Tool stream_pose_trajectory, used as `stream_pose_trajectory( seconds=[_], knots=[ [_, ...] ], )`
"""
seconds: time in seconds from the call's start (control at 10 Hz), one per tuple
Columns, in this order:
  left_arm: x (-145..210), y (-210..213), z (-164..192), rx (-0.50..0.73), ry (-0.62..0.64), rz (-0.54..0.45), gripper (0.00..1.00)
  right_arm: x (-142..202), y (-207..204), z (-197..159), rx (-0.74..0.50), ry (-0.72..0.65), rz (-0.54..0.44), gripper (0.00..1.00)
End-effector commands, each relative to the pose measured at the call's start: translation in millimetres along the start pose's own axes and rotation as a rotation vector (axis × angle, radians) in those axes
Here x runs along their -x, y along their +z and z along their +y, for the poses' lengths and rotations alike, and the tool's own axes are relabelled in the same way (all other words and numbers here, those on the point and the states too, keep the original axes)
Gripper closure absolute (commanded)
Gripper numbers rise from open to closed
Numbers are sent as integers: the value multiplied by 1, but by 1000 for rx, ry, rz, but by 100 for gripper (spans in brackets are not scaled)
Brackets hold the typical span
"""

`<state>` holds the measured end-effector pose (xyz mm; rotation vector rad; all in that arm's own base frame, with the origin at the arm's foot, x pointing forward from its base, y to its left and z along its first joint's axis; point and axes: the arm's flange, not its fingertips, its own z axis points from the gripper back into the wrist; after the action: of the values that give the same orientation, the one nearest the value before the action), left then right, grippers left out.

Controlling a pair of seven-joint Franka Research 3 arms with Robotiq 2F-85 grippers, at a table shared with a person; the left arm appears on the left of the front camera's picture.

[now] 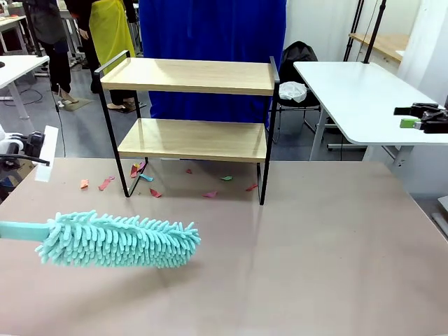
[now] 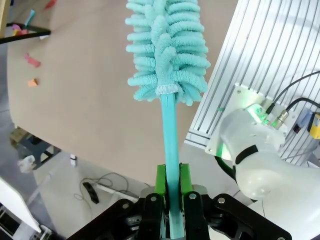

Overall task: Clean the shelf.
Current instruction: Clean the specific section of the Shelf indicated by the human with the Duster.

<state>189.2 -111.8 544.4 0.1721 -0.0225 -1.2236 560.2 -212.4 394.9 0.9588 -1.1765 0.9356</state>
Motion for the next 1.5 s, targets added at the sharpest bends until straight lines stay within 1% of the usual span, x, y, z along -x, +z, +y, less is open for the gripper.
stream_pose_trajectory(
  seconds=[0.0, 1.4],
  knots=[
    [0, 3, 0, 20, 3, -11, 87, -3, -1, 1, 0, 4, -2, 0],
    [0, 3, 0, 20, 3, -11, 87, -3, -1, 1, 0, 4, -2, 0]
  ],
)
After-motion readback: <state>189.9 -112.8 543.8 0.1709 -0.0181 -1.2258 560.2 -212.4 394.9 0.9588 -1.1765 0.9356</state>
